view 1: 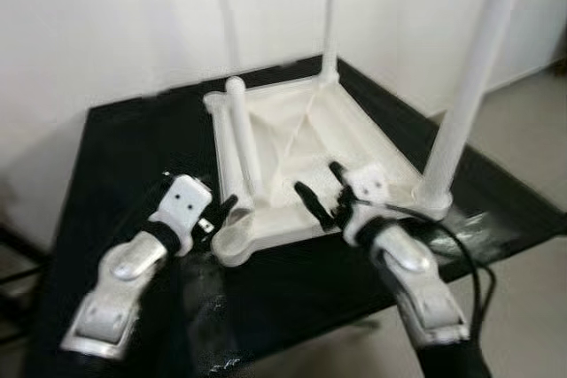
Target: Building children table
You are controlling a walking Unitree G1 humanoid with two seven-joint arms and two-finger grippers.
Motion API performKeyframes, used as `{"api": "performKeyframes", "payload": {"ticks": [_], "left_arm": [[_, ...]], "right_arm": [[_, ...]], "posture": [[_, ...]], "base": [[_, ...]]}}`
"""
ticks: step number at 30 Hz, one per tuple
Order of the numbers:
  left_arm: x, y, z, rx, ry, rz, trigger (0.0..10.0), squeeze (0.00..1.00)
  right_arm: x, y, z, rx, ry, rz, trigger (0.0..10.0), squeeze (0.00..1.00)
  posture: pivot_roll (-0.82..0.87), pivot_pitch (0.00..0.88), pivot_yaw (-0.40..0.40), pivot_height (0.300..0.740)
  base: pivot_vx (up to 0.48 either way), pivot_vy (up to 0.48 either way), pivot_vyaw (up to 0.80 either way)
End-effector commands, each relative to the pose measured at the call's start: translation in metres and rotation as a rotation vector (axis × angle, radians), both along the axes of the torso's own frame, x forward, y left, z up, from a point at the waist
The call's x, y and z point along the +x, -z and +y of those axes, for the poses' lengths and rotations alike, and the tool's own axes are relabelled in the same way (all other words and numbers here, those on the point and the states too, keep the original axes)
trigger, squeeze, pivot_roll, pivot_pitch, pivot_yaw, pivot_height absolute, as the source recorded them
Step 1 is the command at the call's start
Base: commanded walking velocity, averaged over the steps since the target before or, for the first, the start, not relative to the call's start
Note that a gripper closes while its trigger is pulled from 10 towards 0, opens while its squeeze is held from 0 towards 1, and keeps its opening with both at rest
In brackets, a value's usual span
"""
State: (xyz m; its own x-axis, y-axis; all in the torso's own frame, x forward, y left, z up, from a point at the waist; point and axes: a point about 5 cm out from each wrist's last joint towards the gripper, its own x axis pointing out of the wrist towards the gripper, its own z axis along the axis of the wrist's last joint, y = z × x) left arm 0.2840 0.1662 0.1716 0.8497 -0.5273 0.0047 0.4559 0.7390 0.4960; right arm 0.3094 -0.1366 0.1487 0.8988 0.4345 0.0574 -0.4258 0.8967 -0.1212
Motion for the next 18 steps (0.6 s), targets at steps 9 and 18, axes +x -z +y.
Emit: {"api": "performKeyframes", "payload": {"ticks": [9,18], "left_arm": [[-0.014,0.003,-0.001,0.236,0.12,0.057,10.0,1.0],[0.008,0.005,-0.028,0.294,0.045,-0.003,10.0,1.0]], "right_arm": [[-0.017,0.022,-0.032,-0.076,0.208,0.137,10.0,0.0],[-0.047,0.025,-0.025,0.044,0.094,0.195,10.0,0.0]], "posture": [[-0.03,0.0,0.013,0.74],[-0.05,0.0,0.008,0.74]], "base": [[0.0,0.0,0.0],[0.0,0.0,0.0]]}}
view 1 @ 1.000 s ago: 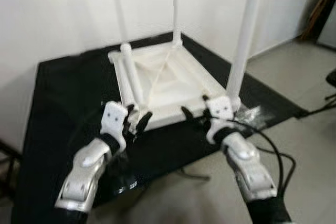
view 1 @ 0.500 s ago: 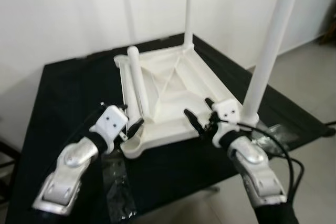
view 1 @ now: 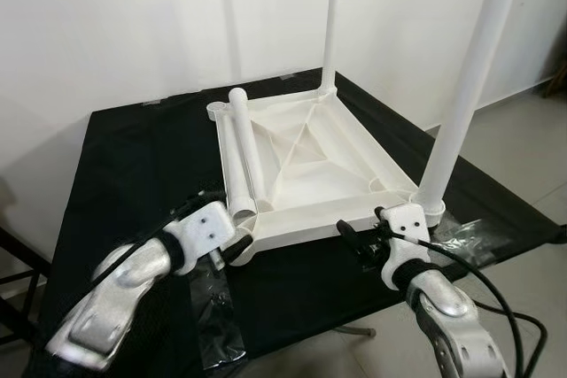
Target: Building children table
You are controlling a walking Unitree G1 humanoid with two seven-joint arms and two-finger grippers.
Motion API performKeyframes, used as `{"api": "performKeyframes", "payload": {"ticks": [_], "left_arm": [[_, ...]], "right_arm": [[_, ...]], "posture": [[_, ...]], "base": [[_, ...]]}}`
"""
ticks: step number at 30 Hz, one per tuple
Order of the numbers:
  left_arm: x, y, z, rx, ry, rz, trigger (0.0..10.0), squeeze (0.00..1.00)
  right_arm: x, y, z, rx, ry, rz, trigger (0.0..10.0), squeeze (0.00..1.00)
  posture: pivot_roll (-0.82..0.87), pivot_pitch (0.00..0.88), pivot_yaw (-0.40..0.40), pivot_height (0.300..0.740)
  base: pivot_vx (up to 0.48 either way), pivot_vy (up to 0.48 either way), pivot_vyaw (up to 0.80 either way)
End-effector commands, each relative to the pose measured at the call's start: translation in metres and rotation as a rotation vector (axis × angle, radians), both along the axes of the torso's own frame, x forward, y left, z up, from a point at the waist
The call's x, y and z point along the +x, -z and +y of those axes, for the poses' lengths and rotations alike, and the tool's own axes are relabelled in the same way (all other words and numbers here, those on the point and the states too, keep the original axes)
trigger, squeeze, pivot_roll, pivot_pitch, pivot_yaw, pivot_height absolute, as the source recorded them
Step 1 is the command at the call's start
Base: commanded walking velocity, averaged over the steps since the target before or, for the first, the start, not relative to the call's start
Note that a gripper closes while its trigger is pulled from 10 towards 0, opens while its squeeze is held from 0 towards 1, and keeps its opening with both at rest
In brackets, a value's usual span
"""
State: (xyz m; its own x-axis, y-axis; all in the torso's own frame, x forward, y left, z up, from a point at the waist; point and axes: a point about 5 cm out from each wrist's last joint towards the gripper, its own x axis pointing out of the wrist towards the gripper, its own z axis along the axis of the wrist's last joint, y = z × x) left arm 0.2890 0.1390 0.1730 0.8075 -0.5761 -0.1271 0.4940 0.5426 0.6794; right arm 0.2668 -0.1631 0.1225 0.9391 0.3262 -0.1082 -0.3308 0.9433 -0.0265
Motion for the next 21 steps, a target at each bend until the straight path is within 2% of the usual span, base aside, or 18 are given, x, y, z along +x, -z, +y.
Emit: {"api": "performKeyframes", "payload": {"ticks": [1,2,3,4,6,12,14,21], "left_arm": [[0.007,0.005,-0.005,0.018,-0.048,0.004,10.0,0.58],[0.007,0.005,-0.005,0.018,-0.048,0.004,10.0,0.58],[0.01,0.004,-0.009,0.013,-0.05,0.004,10.0,0.13],[0.012,0.005,-0.014,0.028,-0.037,0.006,10.0,0.0],[0.014,0.007,-0.022,0.057,-0.011,0.009,10.0,0.0],[0.018,0.011,-0.033,0.112,0.038,0.014,10.0,0.0],[0.022,0.013,-0.038,0.144,0.059,0.018,10.0,0.0],[0.033,0.011,-0.049,0.154,0.043,-0.002,10.0,0.0]], "right_arm": [[-0.009,-0.001,0.002,0.032,-0.053,0.002,10.0,0.0],[-0.009,-0.001,0.002,0.032,-0.053,0.002,10.0,0.0],[-0.012,-0.001,0.003,0.034,-0.077,0.002,10.0,0.0],[-0.017,0.0,0.005,0.02,-0.119,0.008,10.0,0.0],[-0.024,0.002,0.008,-0.011,-0.189,0.021,10.0,0.0],[-0.033,0.004,0.01,0.005,-0.23,0.067,10.0,0.0],[-0.038,0.003,0.013,0.019,-0.283,0.107,10.0,0.0],[-0.041,-0.002,0.014,0.024,-0.293,0.108,10.0,0.0]], "posture": [[-0.05,0.0,0.009,0.74],[-0.05,0.0,0.009,0.74],[-0.06,0.0,0.008,0.74],[-0.06,0.0,0.006,0.74],[-0.06,0.0,0.008,0.74],[-0.07,0.0,0.009,0.74],[-0.07,0.0,0.01,0.74],[-0.07,0.005,0.016,0.74]], "base": [[0.0,0.0,0.0],[0.0,0.0,0.0],[0.0,0.0,0.0],[0.0,0.0,0.0],[0.0,0.0,0.0],[0.0,0.0,0.0],[0.0,0.0,0.0],[0.0,0.0,0.0]]}}
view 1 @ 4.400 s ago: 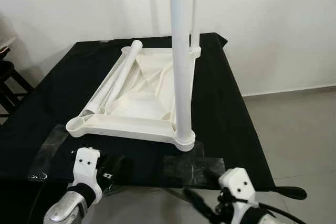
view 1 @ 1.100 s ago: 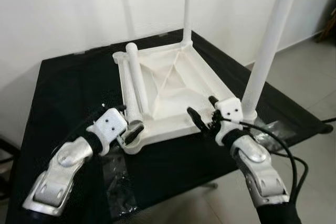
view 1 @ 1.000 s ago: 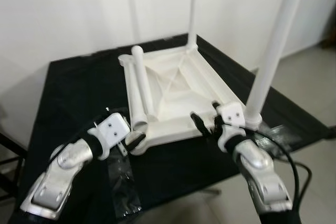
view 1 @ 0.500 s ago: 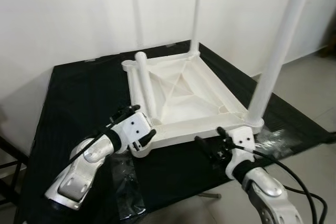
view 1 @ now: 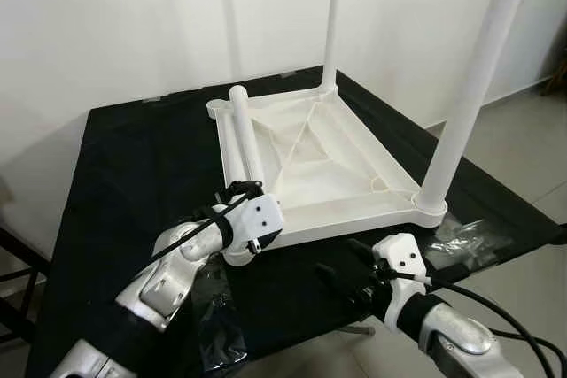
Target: Building children table
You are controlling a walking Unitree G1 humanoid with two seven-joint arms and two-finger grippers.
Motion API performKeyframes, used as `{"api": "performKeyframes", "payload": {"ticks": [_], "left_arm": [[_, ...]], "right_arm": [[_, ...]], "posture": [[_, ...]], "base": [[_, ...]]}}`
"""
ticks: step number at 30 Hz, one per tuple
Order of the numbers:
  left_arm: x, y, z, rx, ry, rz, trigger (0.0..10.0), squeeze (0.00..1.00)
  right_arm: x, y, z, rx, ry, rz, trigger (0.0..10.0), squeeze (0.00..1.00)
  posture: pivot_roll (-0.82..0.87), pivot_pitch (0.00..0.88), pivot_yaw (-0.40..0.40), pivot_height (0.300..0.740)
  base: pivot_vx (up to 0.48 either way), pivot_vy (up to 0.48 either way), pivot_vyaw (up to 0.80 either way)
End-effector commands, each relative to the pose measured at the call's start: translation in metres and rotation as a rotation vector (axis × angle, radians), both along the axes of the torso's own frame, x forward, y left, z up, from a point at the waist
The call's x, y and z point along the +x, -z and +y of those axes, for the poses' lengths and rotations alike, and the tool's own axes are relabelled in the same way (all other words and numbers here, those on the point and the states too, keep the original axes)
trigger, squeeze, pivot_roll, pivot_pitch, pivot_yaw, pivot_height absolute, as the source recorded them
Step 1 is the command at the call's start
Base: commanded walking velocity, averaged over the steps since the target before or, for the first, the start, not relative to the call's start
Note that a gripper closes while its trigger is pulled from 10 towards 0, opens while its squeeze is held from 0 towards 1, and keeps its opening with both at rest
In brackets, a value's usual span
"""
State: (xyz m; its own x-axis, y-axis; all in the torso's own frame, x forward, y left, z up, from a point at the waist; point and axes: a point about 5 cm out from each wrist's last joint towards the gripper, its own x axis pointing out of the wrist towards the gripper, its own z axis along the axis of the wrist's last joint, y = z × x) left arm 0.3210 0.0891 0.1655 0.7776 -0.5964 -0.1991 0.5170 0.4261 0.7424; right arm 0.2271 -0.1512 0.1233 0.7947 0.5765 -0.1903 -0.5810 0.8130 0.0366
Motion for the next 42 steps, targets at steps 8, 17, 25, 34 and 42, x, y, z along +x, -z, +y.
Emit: {"api": "performKeyframes", "payload": {"ticks": [8,17,25,34,42], "left_arm": [[0.015,0.004,-0.001,0.17,-0.029,-0.073,10.0,0.0],[0.025,0.001,0.024,0.31,-0.058,-0.116,10.0,0.0],[0.03,-0.001,0.063,0.425,-0.102,-0.104,10.0,0.0],[0.035,0.008,0.055,0.467,-0.067,-0.087,10.0,0.0],[0.039,0.008,0.041,0.485,-0.004,-0.057,10.0,0.0]], "right_arm": [[-0.007,-0.004,0.003,0.013,-0.017,0.004,10.0,0.0],[-0.013,-0.007,0.007,0.023,-0.024,0.015,10.0,0.0],[-0.015,-0.008,0.008,0.035,-0.025,0.023,10.0,0.0],[-0.015,-0.009,0.008,0.029,-0.023,0.029,10.0,0.0],[-0.015,-0.009,0.008,0.027,-0.018,0.032,10.0,0.0]], "posture": [[-0.08,0.034,0.035,0.74],[-0.08,0.053,0.05,0.74],[-0.08,0.063,0.059,0.74],[-0.09,0.057,0.061,0.74],[-0.09,0.056,0.065,0.74]], "base": [[0.0,0.0,0.0],[0.0,0.0,0.0],[0.0,0.0,0.0],[0.0,0.0,0.0],[0.0,0.0,0.0]]}}
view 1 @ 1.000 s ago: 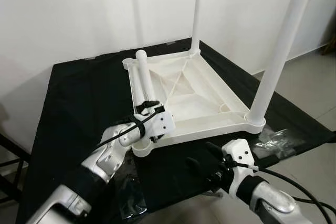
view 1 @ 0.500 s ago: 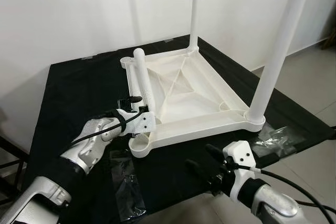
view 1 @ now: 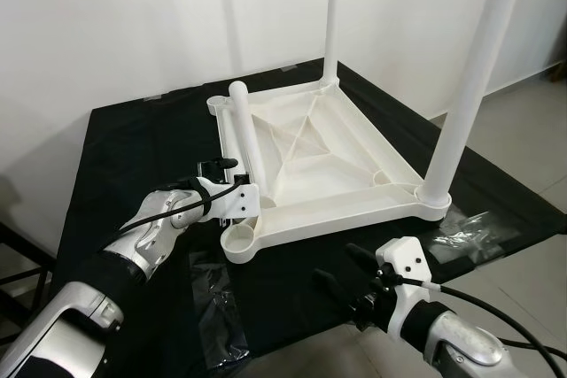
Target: Building children table
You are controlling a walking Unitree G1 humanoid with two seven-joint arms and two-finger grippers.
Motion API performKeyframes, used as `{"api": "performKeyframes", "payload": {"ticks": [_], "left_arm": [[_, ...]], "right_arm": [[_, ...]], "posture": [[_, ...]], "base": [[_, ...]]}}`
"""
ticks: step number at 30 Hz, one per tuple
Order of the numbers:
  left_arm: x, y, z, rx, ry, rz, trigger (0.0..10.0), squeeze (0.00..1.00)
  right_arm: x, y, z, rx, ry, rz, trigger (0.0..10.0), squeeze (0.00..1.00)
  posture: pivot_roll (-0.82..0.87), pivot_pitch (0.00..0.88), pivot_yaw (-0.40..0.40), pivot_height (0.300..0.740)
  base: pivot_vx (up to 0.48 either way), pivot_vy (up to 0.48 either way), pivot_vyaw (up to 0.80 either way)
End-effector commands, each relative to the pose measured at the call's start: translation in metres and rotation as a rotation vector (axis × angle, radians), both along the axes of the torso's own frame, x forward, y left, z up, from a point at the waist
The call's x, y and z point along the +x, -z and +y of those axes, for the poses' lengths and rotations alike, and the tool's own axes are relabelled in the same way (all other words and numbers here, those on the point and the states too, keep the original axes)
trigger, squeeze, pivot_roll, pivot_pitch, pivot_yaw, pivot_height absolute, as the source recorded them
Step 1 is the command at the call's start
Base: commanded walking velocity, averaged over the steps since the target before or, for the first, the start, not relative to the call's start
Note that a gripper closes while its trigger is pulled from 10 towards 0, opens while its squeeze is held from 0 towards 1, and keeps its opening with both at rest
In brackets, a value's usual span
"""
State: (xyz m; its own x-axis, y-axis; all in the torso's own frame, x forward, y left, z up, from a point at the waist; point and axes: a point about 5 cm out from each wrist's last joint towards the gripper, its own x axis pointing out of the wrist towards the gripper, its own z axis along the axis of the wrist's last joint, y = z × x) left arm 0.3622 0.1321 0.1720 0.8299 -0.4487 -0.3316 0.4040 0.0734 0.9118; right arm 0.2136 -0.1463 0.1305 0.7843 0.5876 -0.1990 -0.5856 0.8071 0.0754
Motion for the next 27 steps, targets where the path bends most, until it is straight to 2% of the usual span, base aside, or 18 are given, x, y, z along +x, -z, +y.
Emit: {"api": "performKeyframes", "payload": {"ticks": [1,6,15,22,27], "left_arm": [[-0.002,0.015,-0.002,0.046,0.013,0.072,10.0,0.0],[-0.008,0.02,-0.005,0.059,0.061,0.156,10.0,0.0],[-0.01,0.009,0.002,0.062,0.081,0.18,10.0,0.0],[-0.016,0.011,-0.004,0.071,0.124,0.237,10.0,0.0],[-0.018,0.005,-0.002,0.075,0.13,0.256,10.0,0.0]], "right_arm": [[-0.002,-0.001,0.003,0.001,-0.011,0.002,10.0,0.0],[-0.002,-0.001,0.003,0.0,-0.01,0.004,10.0,0.0],[-0.002,-0.002,0.003,0.001,-0.009,0.006,10.0,0.0],[-0.001,-0.001,0.003,0.0,-0.011,0.008,10.0,0.0],[-0.001,-0.001,0.003,0.0,-0.01,0.007,10.0,0.0]], "posture": [[-0.09,0.056,0.065,0.74],[-0.09,0.057,0.064,0.74],[-0.09,0.058,0.061,0.74],[-0.1,0.057,0.06,0.74],[-0.1,0.057,0.062,0.74]], "base": [[0.0,0.0,0.0],[0.0,0.0,0.0],[0.0,0.0,0.0],[0.0,0.0,0.0],[0.0,0.0,0.0]]}}
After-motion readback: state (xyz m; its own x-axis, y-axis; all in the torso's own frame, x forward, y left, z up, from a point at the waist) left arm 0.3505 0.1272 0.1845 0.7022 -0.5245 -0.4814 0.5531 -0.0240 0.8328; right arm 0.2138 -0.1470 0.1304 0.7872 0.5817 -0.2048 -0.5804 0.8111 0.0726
